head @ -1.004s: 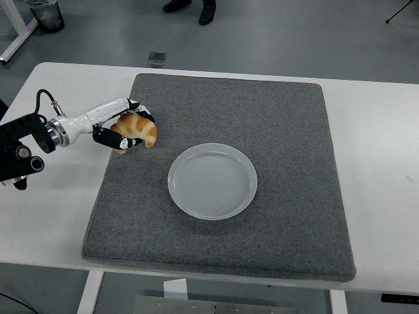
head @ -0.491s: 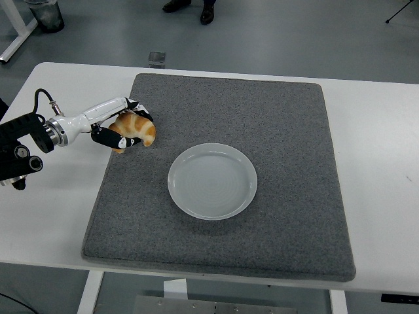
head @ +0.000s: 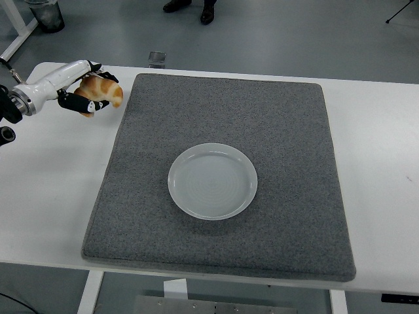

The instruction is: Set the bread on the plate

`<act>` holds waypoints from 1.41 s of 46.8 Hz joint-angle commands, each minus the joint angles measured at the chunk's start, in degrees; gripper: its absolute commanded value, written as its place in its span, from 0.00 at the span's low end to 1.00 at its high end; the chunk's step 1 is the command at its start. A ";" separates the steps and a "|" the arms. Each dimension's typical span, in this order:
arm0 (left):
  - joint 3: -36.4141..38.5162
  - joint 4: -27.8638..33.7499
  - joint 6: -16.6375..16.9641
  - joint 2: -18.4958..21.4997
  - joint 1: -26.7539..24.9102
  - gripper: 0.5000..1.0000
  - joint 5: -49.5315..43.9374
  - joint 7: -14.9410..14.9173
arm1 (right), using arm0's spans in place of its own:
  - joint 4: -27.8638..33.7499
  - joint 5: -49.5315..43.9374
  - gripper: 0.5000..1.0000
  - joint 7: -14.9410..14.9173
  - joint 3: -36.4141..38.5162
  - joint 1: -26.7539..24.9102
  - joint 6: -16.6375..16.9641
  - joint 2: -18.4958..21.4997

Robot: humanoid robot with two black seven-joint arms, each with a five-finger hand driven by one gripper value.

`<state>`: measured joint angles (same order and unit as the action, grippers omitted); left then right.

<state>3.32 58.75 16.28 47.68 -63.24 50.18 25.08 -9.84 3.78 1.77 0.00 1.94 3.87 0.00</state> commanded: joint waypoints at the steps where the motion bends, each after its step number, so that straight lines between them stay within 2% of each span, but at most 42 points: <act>1: 0.02 -0.66 -1.42 0.05 -3.02 0.00 0.01 -0.03 | 0.00 0.00 0.90 -0.01 0.00 0.08 0.08 0.00; 11: 0.29 0.66 -5.02 -1.44 -10.67 0.00 0.36 -0.03 | 0.00 0.00 0.90 -0.01 0.00 0.52 0.00 0.00; 18: 0.55 2.24 -5.91 -9.35 -14.97 0.00 0.36 -0.82 | 0.00 0.00 0.90 -0.01 0.00 0.70 0.00 0.00; 29: 0.73 12.52 -5.47 -11.55 -18.67 0.00 0.80 -2.75 | -0.18 0.00 0.90 0.08 0.00 0.88 0.00 0.00; 35: 2.74 18.94 -5.12 -11.38 -18.15 0.00 1.94 -2.84 | -0.18 0.00 0.90 0.08 0.00 0.88 0.00 0.00; 39: 4.68 20.79 -2.66 -11.38 -17.44 0.00 6.76 -2.40 | -0.09 0.00 0.90 0.08 0.00 0.88 0.00 0.00; 43: 4.86 20.88 0.33 -11.90 -13.41 0.00 13.61 -2.23 | -0.09 0.00 0.90 0.08 0.00 0.88 0.00 0.00; 46: 4.59 20.70 1.38 -12.43 -10.77 0.00 17.57 -2.23 | -0.09 0.00 0.90 0.08 0.00 0.88 0.00 0.00; 52: 4.59 20.26 3.58 -14.63 -6.11 0.00 20.57 -1.70 | -0.09 0.00 0.90 0.08 0.00 0.88 0.00 0.00; 66: 4.59 16.75 5.78 -17.79 -1.27 0.00 25.31 -1.26 | -0.09 0.00 0.90 0.08 0.00 0.88 0.00 0.00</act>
<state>7.91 76.52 21.43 30.33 -65.31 74.01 23.52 -9.93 3.78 1.86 0.00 2.81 3.87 0.00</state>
